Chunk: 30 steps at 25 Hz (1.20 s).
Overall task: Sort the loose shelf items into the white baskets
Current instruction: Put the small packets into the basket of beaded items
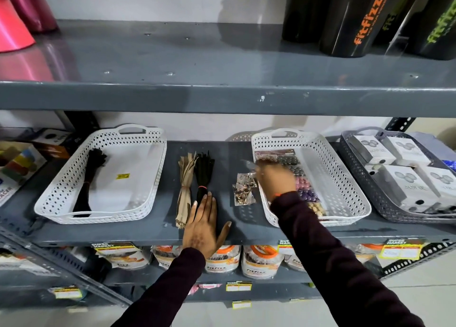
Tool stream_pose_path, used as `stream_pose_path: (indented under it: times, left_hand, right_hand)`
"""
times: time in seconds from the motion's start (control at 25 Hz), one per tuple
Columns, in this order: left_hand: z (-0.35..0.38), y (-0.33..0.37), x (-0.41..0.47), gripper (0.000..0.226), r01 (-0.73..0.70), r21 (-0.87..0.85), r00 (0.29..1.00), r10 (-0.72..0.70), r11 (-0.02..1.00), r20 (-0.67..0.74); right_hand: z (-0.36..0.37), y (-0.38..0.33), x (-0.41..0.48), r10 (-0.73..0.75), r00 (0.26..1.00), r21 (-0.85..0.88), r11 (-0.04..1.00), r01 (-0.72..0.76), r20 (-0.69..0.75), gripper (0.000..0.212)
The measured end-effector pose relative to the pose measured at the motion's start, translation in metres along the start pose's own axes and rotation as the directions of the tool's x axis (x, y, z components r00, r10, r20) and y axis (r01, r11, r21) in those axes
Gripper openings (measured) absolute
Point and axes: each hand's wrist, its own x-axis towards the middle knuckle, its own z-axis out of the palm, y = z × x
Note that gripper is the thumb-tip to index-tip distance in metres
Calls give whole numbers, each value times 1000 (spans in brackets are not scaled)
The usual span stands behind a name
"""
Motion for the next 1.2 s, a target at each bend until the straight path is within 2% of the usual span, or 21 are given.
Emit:
stream_pose_path:
  times: [0.08,0.2,0.32,0.4,0.52,0.64,0.88,0.96,1.04,1.12,1.2]
  left_hand:
    - [1,0,1,81,-1,29,1000,1,1000,9]
    - [3,-1,0,81,-1,27,1000,1,1000,21]
    - [3,-2,0,81,-11,25,999,10,1000,34]
    - [3,-1,0,82,-13,32,999,12,999,34]
    - [3,0,0,82,-9,30,999,8,999,36]
    - [1,0,0,83,-7,30,999,5,1000,50]
    - [1,0,1,83,-5,31,998,3,1000,64]
    - [2,0,1,83,-8,32,998,6,999,56]
    - [3,-1,1,83,-4,25,999,2,1000,41]
    - [2,0,1,82,4,3,999,-4,1000,32]
    - [1,1,1,83,14,-9,999,-14,1000,36]
  right_hand:
    - [-12,38,-17,156,988,-31,987,-156,-17,23]
    - [-9,77,-34,349,923,-165,932,-324,161,21]
    - [4,87,-40,361,836,-190,932,-308,413,27]
    - [5,92,-32,348,807,-146,937,-318,477,40]
    - [11,95,-22,304,819,-81,949,-304,487,36]
    - [24,97,-20,311,777,-99,946,-308,548,34]
    - [25,94,-19,449,803,-137,891,-432,392,31]
    - [22,73,-16,376,881,-81,926,-368,288,30]
    - [21,41,-7,170,970,24,984,-177,177,27]
    - [27,2,3,17,983,84,996,-32,181,25]
    - [44,-31,12,-23,970,51,999,11,244,29]
